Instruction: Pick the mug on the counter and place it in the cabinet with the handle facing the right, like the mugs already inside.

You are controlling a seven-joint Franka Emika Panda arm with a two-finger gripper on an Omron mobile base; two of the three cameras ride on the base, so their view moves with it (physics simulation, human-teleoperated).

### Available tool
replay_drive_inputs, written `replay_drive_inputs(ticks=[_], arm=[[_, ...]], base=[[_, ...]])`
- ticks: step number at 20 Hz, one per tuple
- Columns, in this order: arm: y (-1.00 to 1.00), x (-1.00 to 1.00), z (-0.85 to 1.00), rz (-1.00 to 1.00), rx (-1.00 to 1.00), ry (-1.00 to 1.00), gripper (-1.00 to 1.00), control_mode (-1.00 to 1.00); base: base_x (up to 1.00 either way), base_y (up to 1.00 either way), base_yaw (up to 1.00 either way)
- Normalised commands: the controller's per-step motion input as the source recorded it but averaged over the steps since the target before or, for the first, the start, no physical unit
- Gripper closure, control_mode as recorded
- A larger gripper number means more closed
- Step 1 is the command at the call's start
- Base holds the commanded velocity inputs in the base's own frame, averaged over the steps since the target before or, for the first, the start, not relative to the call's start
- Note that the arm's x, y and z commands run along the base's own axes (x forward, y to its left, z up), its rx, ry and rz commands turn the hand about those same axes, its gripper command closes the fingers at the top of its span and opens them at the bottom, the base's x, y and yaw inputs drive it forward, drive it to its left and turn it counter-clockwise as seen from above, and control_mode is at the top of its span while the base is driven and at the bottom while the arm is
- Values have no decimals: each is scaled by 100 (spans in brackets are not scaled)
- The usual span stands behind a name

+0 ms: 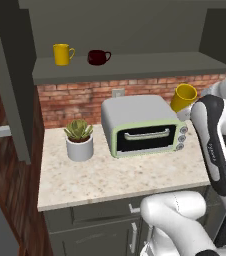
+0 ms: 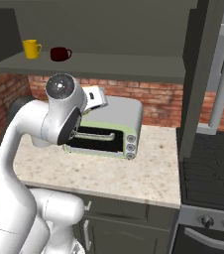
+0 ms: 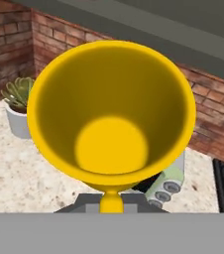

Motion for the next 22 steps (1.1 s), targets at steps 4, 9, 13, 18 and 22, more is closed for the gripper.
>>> replay_drive_inputs(ticks=[4, 9, 13, 18, 22], arm=[[3, 4, 29, 7, 1, 0, 100, -100], [0, 10, 31, 5, 3, 0, 100, -100], [0, 17, 31, 4, 5, -1, 100, -100], [0, 27, 20, 4, 5, 0, 100, -100], [0, 36, 5, 0, 7, 0, 100, -100]], base=[[0, 0, 0], [0, 0, 0], [0, 0, 0], [0, 0, 0], [0, 0, 0]])
